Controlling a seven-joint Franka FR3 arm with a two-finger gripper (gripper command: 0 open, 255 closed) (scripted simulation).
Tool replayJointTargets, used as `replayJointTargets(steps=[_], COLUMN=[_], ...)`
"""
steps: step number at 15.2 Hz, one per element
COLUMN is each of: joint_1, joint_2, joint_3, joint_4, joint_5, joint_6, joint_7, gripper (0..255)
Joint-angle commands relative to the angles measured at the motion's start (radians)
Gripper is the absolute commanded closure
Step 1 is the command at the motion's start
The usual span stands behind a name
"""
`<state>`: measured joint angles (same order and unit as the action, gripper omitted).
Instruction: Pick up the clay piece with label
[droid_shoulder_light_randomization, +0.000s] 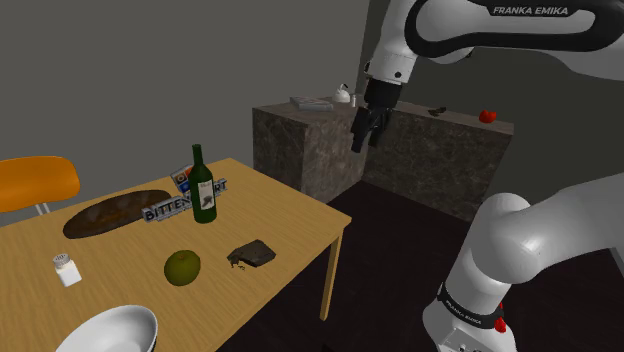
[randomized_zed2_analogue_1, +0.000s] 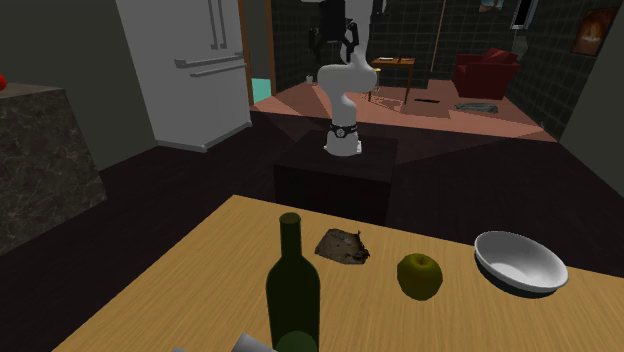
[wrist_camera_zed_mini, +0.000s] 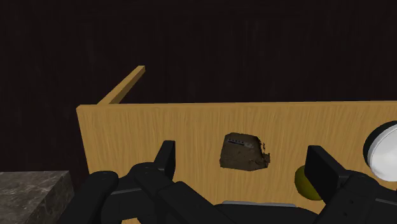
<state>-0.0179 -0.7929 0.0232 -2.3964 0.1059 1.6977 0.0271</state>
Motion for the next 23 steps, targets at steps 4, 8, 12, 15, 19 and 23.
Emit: replayJointTargets(steps=[4,8,12,15,19,23], joint_1=[0.012,0.026,0.037,0.042,0.048,0.057], joint_2=[0.083,0.208,0.346,0.456,0.609,0.767], joint_3=[0.026,0.061,0.096,0.121,0.151,0.175], joint_4=[-0.018,-0.024,-0.011,0.012,0.060,0.126], joint_5=[0.003,0.002,-0.007,-0.021,-0.054,-0.104], joint_6=[0.089,0.204,0.311,0.385,0.471,0.541], joint_7=[-0.002,-0.002,0.003,0.011,0.030,0.059], gripper=[0,0,0,0,0,0])
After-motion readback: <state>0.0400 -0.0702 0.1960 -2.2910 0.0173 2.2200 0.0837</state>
